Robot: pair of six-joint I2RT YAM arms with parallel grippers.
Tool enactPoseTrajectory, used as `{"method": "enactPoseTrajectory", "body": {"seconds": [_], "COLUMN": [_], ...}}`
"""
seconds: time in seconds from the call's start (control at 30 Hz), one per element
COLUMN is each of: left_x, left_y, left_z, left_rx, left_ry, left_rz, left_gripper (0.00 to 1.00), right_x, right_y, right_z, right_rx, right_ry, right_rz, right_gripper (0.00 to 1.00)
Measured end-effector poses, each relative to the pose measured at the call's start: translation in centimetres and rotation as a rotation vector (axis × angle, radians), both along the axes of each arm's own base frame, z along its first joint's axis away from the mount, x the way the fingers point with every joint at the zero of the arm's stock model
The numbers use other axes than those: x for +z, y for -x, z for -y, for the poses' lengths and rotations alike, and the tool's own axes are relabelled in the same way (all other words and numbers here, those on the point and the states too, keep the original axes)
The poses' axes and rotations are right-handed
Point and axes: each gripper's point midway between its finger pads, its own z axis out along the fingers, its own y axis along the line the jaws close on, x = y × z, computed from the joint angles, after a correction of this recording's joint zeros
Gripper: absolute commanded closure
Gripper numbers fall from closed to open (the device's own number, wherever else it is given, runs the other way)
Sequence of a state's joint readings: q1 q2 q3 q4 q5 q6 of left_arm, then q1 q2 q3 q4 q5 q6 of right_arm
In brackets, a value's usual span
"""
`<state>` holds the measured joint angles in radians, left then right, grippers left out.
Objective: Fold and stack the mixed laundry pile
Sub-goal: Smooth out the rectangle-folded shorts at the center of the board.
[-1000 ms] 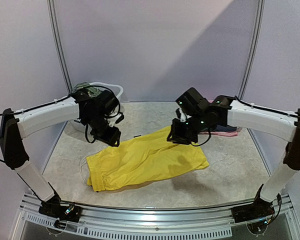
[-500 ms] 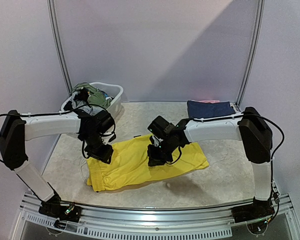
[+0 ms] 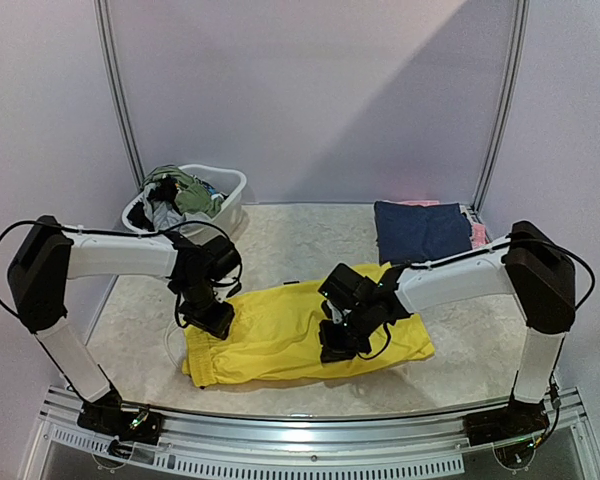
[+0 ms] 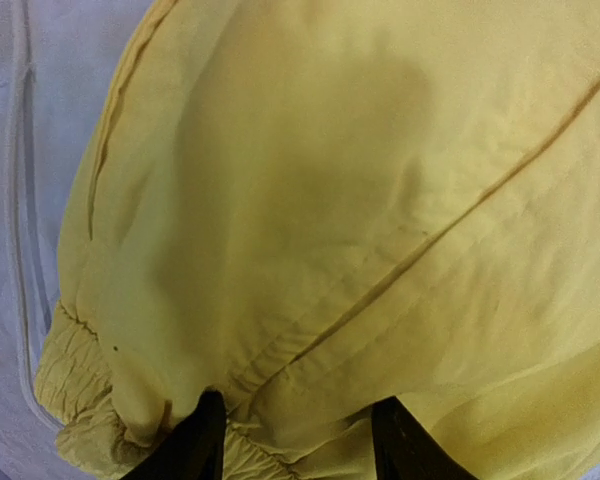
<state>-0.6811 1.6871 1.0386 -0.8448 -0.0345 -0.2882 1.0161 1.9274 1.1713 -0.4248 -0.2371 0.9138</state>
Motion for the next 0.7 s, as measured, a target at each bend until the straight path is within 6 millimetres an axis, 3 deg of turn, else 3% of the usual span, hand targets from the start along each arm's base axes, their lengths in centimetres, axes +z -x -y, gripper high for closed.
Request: {"method": "enactPoseTrajectory", "body": {"seconds": [0.27, 0.4, 0.53, 0.7], "left_x": [-0.9, -0.4, 1.9, 6.6], "left_y": [3.2, 4.0, 2.9, 0.4], "left_z": [3.5, 4.0, 4.7, 7.4], "left_rx": [-0.114, -0.122, -0.131, -0.146], "left_ry": [0.029, 0.041, 0.039, 0.111], "left_rz": [-0.024, -0.028, 0.0, 0.083], "left_gripper": [0.48, 0.45, 0.43, 0.42], "right_x": [-0.1, 0.3, 3.3, 10.9], "right_y": [7.6, 9.6, 8.3, 3.6], "right_z": [4.0, 7.1, 8.6, 4.3], "right_rx": [0.03, -0.001, -0.041, -0.06], "right_ry": [0.068, 0.165, 0.254, 0.141], "right_rz": [-0.023, -0.037, 0.009, 0.15], "right_gripper": [0.96, 0.93, 0.89, 0.83]}}
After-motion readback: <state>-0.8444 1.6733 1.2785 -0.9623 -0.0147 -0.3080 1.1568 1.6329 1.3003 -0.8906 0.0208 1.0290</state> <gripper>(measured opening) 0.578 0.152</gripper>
